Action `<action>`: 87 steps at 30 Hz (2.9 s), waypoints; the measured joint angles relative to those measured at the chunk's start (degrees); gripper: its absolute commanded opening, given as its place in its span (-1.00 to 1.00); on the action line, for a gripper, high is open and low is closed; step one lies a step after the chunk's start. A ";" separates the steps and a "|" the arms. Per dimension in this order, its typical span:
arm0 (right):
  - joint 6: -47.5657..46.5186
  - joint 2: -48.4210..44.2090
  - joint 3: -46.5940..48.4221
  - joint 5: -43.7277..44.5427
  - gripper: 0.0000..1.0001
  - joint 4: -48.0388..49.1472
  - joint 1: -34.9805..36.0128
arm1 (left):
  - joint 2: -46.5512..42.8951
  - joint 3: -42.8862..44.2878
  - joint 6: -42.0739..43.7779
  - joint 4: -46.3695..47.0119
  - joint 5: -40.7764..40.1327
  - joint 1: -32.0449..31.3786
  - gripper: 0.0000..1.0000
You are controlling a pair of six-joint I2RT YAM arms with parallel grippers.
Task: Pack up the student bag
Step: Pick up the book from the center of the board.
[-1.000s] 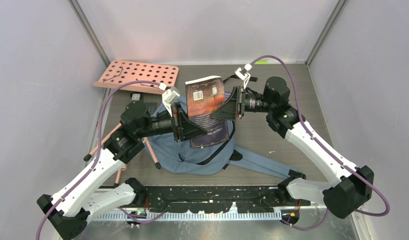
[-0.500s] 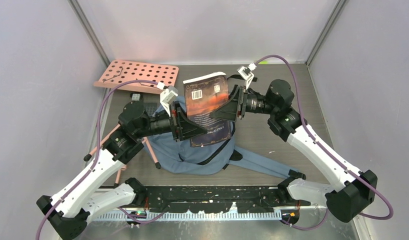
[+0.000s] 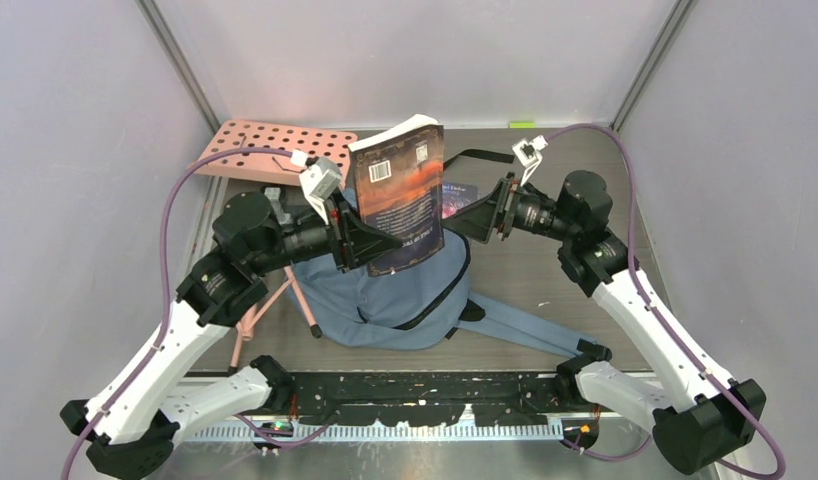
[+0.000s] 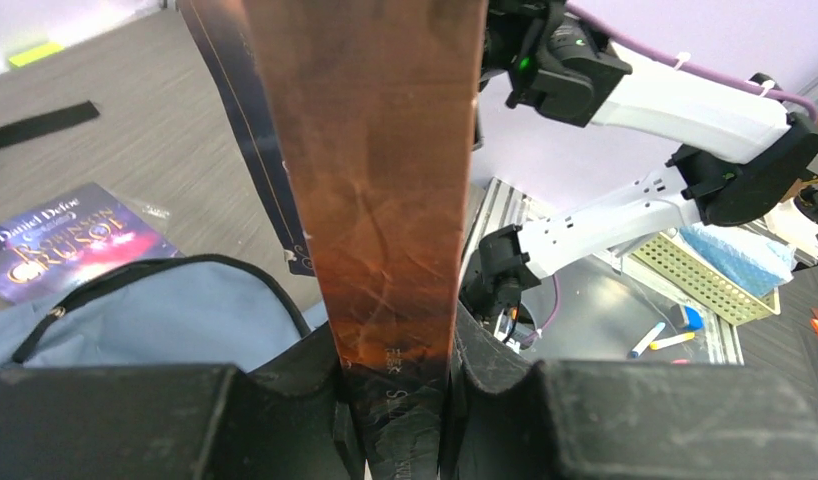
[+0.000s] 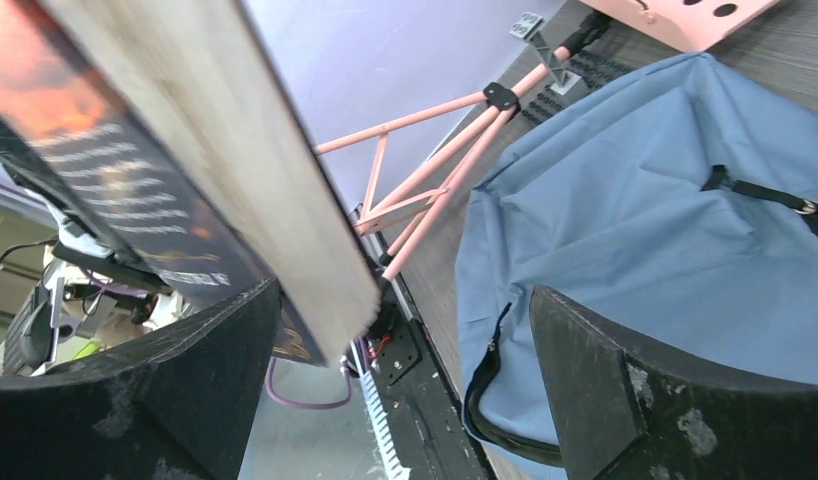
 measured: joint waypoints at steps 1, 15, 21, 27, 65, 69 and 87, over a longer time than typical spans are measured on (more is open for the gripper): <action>-0.02 -0.07 -0.26 -0.74 0.99 0.02 -1.11 | -0.20 0.46 0.20 0.00 -0.02 0.00 -1.00; 6.10 -3.54 -1.99 -11.82 0.99 10.86 -3.06 | 0.52 3.69 -3.21 5.68 8.79 -0.39 -1.00; 10.19 -3.34 0.74 -14.38 0.99 16.92 -3.06 | 0.04 3.67 -6.23 10.64 13.60 -0.39 -1.00; 28.81 0.04 0.90 -17.90 0.99 41.79 -3.06 | -0.28 3.67 -8.04 13.73 18.29 -0.39 -1.00; 46.29 -0.46 7.21 -21.64 0.99 59.43 1.11 | 5.14 2.91 -11.39 22.47 22.62 0.48 -1.00; 46.03 -0.48 7.21 -21.18 0.89 58.64 1.14 | 5.05 2.64 -11.08 22.43 21.81 0.74 -1.00; 9.29 -3.50 11.58 -7.52 0.06 9.49 1.20 | 6.54 1.90 -9.77 15.54 14.49 2.49 -1.00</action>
